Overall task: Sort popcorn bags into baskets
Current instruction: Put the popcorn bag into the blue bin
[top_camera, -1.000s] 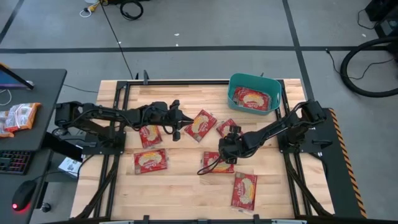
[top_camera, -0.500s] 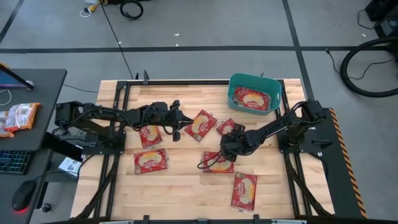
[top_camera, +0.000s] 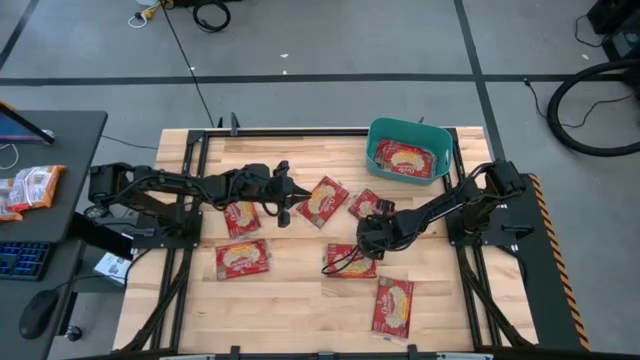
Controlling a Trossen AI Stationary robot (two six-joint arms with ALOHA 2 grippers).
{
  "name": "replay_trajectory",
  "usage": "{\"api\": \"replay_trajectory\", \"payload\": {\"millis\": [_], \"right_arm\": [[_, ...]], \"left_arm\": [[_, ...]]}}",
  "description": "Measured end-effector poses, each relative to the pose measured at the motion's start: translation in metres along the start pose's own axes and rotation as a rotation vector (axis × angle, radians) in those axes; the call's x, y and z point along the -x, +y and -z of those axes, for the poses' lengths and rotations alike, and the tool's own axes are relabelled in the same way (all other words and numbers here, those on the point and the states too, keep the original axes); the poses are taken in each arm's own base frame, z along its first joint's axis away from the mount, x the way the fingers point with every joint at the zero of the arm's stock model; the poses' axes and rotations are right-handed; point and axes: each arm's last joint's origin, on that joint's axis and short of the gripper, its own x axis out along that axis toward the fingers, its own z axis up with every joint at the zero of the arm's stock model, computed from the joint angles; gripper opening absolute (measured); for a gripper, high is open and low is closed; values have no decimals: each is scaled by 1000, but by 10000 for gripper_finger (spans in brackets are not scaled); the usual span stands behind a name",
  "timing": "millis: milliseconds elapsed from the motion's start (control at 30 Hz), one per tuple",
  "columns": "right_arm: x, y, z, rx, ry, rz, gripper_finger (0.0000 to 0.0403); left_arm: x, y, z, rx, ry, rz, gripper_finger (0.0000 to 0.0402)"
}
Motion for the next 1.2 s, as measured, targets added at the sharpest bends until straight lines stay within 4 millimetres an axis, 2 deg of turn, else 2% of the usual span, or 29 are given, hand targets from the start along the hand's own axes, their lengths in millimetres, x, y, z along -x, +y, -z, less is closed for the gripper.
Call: {"api": "replay_trajectory", "payload": {"millis": [167, 400, 500, 600, 700, 833, 900, 1000, 1200], "right_arm": [[0, -1, 1, 39, 27, -5, 9], [15, -3, -9, 107, 86, 12, 5], [21, -4, -15, 140, 101, 24, 5], [28, -6, -22, 158, 100, 30, 4], [33, -6, -27, 160, 95, 31, 3], [35, -6, -28, 153, 98, 27, 3], [35, -6, -29, 114, 90, 31, 9], [32, -4, -30, 58, 40, 36, 39], [17, 0, -30, 13, -111, 39, 120]], "left_arm": [[0, 0, 0, 0, 0, 0, 43], [-1, -1, 0, -4, 1, 4, 43], [-6, -4, 4, -16, 2, 13, 43], [-16, -11, 8, -99, -19, 18, 45], [-26, -18, 15, -196, -16, -36, 61], [-39, -23, 28, -294, 16, -111, 105], [-44, -24, 33, -300, 22, -116, 129], [-46, -25, 37, -292, 35, -113, 159], [-46, -24, 36, -260, 31, -114, 178]]}}
